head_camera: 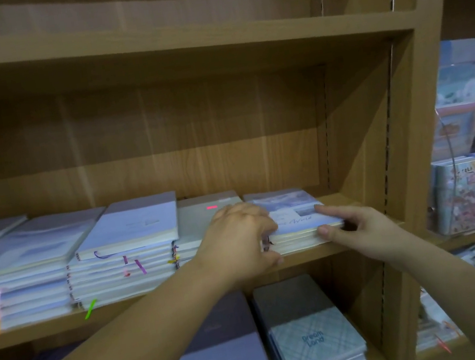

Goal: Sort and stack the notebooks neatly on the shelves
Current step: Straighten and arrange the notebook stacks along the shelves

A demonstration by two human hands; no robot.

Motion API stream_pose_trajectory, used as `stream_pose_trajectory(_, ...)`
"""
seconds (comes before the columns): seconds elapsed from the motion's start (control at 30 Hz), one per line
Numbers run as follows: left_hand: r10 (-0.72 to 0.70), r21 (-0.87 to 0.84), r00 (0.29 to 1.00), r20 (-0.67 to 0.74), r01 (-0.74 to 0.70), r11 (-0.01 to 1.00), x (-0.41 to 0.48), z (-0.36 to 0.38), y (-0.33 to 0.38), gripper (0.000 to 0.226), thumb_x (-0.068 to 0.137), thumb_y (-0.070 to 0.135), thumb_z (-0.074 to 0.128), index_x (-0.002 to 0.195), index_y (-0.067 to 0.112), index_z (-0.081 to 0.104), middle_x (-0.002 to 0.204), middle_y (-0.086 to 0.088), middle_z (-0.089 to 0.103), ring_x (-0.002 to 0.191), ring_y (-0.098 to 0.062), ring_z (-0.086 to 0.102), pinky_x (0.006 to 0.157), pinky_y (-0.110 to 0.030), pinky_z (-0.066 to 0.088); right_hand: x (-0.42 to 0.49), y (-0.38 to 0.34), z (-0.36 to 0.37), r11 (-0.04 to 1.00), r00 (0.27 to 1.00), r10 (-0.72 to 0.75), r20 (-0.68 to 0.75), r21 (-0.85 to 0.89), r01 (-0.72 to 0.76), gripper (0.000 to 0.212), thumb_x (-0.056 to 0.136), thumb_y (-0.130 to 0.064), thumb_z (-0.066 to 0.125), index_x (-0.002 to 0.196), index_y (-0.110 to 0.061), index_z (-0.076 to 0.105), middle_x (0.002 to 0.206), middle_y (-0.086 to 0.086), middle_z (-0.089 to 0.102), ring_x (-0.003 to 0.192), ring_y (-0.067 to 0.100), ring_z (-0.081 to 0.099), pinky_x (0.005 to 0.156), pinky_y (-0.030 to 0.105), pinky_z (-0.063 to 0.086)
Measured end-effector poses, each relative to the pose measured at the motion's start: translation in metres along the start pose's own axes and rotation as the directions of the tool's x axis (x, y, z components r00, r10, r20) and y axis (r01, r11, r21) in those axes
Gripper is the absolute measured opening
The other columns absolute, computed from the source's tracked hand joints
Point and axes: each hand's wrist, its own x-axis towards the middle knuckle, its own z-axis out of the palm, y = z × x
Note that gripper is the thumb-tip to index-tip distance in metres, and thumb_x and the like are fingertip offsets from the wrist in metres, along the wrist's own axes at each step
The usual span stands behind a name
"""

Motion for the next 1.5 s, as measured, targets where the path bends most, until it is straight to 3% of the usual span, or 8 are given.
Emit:
stream_pose_trajectory(0.1,-0.06,-0.092,0.99,-0.127,0.049,0.995,-0.033,-0.013,-0.02,0.067,0.078,0.045,0.076,0.14,0.028,0.059,0.152,0.002,0.051,0.136,-0.022,0.05,0.114,-0.037,0.041,-0.002,0.004,0.009,0.999,0.998,0.021,-0.061,0.03,-0.019,0.067,0.066,-0.074,0.073,0.128,-0.051,0.064,0.137,-0.013,0.056,0.124,0.012,0.053,0.105,0.04,0.048)
stream_pose_trajectory(0.23,-0.041,-0.052,0.959,-0.279,0.027,0.998,-0.075,-0.022,-0.049,0.044,0.078,0.037,0.072,0.119,0.018,0.074,0.132,-0.005,0.065,0.12,-0.026,0.062,0.102,-0.04,0.053,-0.001,0.006,0.016,0.999,0.995,-0.007,-0.099,-0.049,0.002,0.07,0.062,-0.09,0.062,0.126,-0.062,0.058,0.135,-0.019,0.057,0.123,0.011,0.055,0.106,0.044,0.048)
stream_pose_trajectory(0.43,0.033,-0.03,0.933,-0.36,-0.047,0.998,-0.098,-0.035,-0.06,0.031,0.087,0.036,0.064,0.109,0.019,0.076,0.115,0.003,0.068,0.104,-0.019,0.065,0.088,-0.034,0.054,-0.017,-0.019,0.02,0.995,0.991,0.01,-0.132,-0.095,-0.023,0.081,0.07,-0.069,0.073,0.144,-0.044,0.05,0.145,-0.009,0.05,0.134,0.016,0.047,0.111,0.044,0.044)
stream_pose_trajectory(0.57,-0.089,-0.169,0.953,-0.289,0.041,0.985,-0.115,-0.03,-0.055,0.026,0.086,0.036,0.065,0.107,0.024,0.073,0.097,0.012,0.065,0.09,-0.013,0.065,0.074,-0.035,0.057,-0.025,-0.057,0.048,0.909,0.919,-0.264,-0.291,-0.394,0.136,0.056,0.086,-0.057,0.07,0.135,-0.031,0.063,0.147,-0.006,0.052,0.14,0.015,0.042,0.113,0.042,0.039)
stream_pose_trajectory(0.9,-0.183,-0.308,0.967,-0.178,0.122,0.943,-0.175,-0.052,-0.071,0.017,0.089,0.029,0.066,0.105,0.028,0.073,0.093,0.012,0.068,0.086,-0.007,0.065,0.077,-0.032,0.054,-0.039,-0.151,0.158,0.73,0.74,-0.653,-0.162,-0.396,0.557,0.019,0.09,-0.038,0.063,0.097,-0.027,0.077,0.096,-0.015,0.071,0.094,0.011,0.067,0.076,0.036,0.057)
stream_pose_trajectory(1.07,-0.227,-0.234,0.968,-0.103,0.199,0.952,-0.223,-0.07,-0.096,0.024,0.089,0.031,0.06,0.111,0.032,0.068,0.096,0.012,0.063,0.087,-0.008,0.061,0.073,-0.036,0.053,-0.052,-0.186,0.21,0.768,0.844,-0.536,0.01,-0.41,0.493,0.034,0.085,-0.063,0.045,0.092,-0.041,0.071,0.082,-0.024,0.069,0.082,0.004,0.065,0.068,0.035,0.055)
stream_pose_trajectory(1.23,-0.379,-0.318,0.921,-0.09,0.334,0.888,-0.269,-0.082,-0.116,0.048,0.089,0.036,0.061,0.137,0.033,0.059,0.121,0.011,0.063,0.113,-0.009,0.058,0.095,-0.033,0.052,-0.059,-0.208,0.249,0.767,0.863,-0.464,0.197,-0.397,0.504,0.041,0.081,-0.07,0.042,0.103,-0.048,0.068,0.087,-0.026,0.071,0.084,0.002,0.067,0.071,0.033,0.057)
stream_pose_trajectory(1.5,-0.492,-0.34,0.843,-0.215,0.408,0.847,-0.317,-0.095,-0.124,0.046,0.089,0.028,0.07,0.123,0.053,0.053,0.116,0.028,0.058,0.109,0.007,0.055,0.091,-0.013,0.046,-0.083,-0.235,0.291,0.787,0.881,-0.417,0.226,-0.396,0.474,0.032,0.089,-0.063,0.05,0.109,-0.043,0.067,0.092,-0.014,0.071,0.093,0.011,0.064,0.075,0.03,0.054)
